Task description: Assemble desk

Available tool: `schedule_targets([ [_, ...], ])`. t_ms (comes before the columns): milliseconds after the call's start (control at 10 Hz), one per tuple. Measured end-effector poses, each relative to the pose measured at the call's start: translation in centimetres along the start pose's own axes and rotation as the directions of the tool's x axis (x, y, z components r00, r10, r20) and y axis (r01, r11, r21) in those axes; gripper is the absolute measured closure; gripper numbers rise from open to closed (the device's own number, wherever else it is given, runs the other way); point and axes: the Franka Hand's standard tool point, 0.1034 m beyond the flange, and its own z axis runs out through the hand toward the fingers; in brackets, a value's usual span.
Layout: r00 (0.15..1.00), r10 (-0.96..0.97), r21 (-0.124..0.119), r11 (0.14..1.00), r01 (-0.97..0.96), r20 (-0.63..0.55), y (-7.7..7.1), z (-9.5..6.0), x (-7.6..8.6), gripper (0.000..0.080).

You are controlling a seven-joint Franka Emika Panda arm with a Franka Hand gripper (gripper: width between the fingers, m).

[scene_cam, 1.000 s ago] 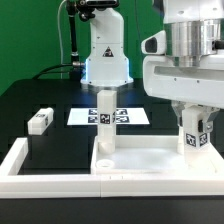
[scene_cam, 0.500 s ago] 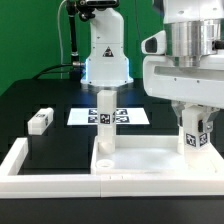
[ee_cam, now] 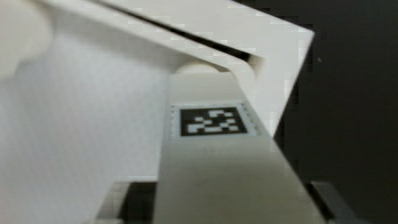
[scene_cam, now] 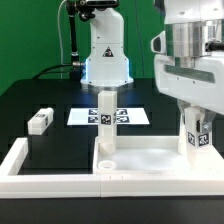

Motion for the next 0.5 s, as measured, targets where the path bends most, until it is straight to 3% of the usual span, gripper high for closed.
schedule_targets([
  [100,0.988,0.154,0.004,0.988,-0.154,0.011,0.1,0.1,-0.5,0.0506],
  [300,0.892,0.449,0.052,0.891,-0.451,0.05,0.0,0.3,-1.7,0.0506],
  [500,0.888,0.457,0.054,0.887,-0.459,0.045,0.0,0.3,-1.7,0.0497],
])
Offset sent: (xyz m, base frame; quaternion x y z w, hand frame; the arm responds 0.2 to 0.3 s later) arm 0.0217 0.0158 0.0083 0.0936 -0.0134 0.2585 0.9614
